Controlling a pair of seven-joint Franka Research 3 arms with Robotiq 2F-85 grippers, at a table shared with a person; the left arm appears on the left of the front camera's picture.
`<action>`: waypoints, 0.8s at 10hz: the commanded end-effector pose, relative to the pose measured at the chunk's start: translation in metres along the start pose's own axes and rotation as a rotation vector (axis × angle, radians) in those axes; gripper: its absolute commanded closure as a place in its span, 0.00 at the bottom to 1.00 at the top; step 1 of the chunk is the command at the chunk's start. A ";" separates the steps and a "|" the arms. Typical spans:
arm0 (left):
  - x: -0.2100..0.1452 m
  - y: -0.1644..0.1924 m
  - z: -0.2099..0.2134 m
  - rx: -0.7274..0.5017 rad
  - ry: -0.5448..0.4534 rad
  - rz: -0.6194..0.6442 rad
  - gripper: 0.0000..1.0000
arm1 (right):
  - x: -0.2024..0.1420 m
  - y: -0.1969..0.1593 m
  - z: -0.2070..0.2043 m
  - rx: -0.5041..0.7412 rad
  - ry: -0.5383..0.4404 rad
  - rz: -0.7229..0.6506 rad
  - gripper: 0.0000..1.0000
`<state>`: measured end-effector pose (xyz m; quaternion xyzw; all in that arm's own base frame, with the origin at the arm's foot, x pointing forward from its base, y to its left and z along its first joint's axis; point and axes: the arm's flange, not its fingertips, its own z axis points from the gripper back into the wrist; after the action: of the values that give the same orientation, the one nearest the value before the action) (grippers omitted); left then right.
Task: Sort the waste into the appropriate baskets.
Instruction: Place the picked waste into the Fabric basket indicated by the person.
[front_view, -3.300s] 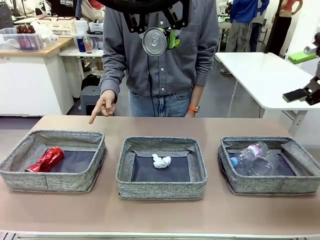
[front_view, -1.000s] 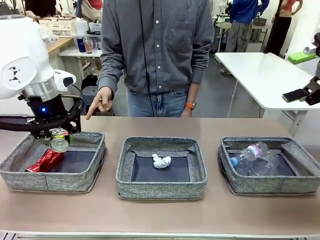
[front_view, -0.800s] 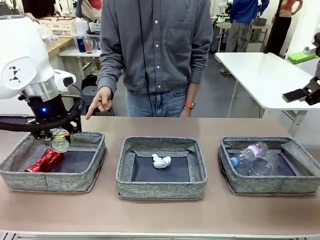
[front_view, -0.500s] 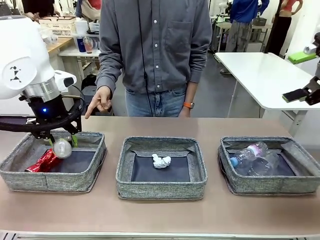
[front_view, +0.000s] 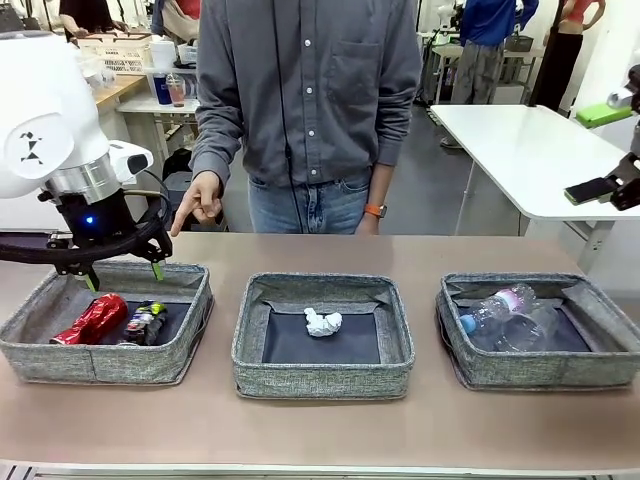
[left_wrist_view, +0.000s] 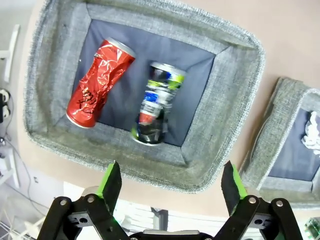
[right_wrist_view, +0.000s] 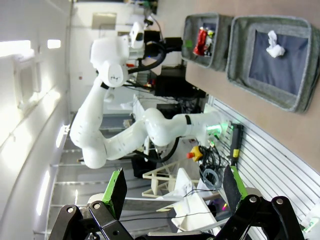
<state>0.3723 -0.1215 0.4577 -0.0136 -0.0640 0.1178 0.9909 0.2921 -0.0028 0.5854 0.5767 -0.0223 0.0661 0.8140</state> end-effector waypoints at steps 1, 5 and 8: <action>0.003 0.001 0.003 -0.021 0.019 -0.003 0.00 | 0.003 0.002 -0.001 0.002 -0.013 0.008 0.00; 0.000 0.004 0.072 -0.687 -0.006 -0.089 0.00 | 0.003 0.002 -0.001 0.002 -0.013 0.008 0.00; 0.005 0.018 0.101 -1.281 0.179 0.097 0.00 | 0.003 0.002 -0.001 0.002 -0.013 0.008 0.00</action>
<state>0.3570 -0.1101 0.5793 -0.4242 -0.1032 0.1064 0.8934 0.2921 -0.0028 0.5855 0.5766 -0.0225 0.0661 0.8140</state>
